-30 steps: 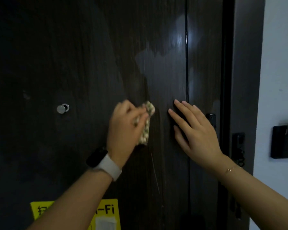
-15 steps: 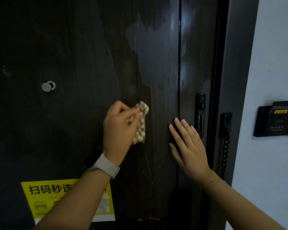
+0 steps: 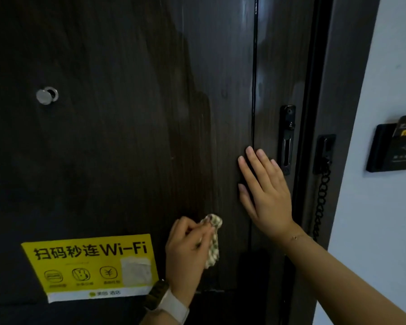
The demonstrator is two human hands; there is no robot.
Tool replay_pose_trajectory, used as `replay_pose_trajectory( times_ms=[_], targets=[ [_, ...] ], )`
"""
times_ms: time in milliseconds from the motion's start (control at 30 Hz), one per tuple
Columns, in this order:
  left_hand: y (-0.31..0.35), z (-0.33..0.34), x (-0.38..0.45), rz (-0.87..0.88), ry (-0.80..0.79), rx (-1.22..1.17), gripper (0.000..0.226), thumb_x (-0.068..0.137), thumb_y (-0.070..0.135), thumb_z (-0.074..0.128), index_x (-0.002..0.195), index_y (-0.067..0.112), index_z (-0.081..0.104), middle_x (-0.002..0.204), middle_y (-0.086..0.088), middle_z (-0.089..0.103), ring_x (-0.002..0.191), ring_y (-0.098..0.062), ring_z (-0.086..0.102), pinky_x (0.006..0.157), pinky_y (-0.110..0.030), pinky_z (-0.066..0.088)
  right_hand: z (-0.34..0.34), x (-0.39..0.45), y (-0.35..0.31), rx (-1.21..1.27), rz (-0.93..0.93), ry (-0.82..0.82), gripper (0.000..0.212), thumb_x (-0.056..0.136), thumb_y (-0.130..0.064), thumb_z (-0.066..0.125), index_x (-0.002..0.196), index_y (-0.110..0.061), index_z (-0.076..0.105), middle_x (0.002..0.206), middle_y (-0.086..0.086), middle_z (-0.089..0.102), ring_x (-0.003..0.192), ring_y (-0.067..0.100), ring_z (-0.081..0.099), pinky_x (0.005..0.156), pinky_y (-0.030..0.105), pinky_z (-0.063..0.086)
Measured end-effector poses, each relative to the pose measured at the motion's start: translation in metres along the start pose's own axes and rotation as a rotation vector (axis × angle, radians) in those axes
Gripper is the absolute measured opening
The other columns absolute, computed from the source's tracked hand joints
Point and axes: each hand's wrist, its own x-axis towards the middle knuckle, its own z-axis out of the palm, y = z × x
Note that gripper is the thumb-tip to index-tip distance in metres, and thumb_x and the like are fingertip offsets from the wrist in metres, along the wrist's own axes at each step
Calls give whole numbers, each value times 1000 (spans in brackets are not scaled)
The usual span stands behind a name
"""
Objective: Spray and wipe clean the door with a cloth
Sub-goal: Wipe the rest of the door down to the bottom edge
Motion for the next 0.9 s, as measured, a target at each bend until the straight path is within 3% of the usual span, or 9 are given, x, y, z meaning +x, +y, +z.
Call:
replay_pose_trajectory(
  times_ms=[100,233,467,567,667,767,900],
  targets=[
    [17,-11,60,39,107,-17,18,86,25,65,88,10,75,79,1,52,71,-13,51,63,-36,48,1,0,0,-4,3,3,50,101,-27,43,147,-10,32,156,8,26,149,19,12,122,37,12],
    [36,-20,114,102,223,45,14,86,20,68,94,11,74,81,-2,55,75,-16,53,68,-42,49,2,-2,0,0,2,10,50,102,-27,42,148,-10,32,156,8,26,149,20,14,122,37,13],
    [-1,11,-15,77,47,149,12,85,22,64,83,17,74,78,6,47,71,-13,44,61,-44,43,1,-2,0,8,-2,19,51,101,-26,44,148,-10,31,155,9,25,147,21,17,122,37,12],
    [6,11,0,114,1,94,15,86,24,63,82,15,74,77,5,49,70,-13,46,63,-43,42,0,-2,0,6,-1,13,51,101,-27,44,148,-10,31,155,8,26,147,21,17,122,38,13],
    [34,-5,86,126,145,73,18,86,24,62,87,10,73,80,-3,55,74,-15,49,69,-41,47,-1,-1,1,17,-4,9,50,102,-26,44,148,-9,33,155,10,27,147,22,18,122,39,14],
    [58,-16,154,113,277,6,13,84,19,69,93,10,73,84,2,53,78,-11,51,78,-37,50,0,-1,1,26,-4,10,49,101,-25,44,147,-9,34,155,10,28,147,21,17,122,38,13],
    [51,-7,125,85,267,50,14,85,18,69,98,12,73,86,5,52,80,-8,48,82,-27,42,0,-3,3,40,-17,-4,50,101,-23,43,148,-10,32,156,9,26,148,20,15,122,38,13]
  ],
)
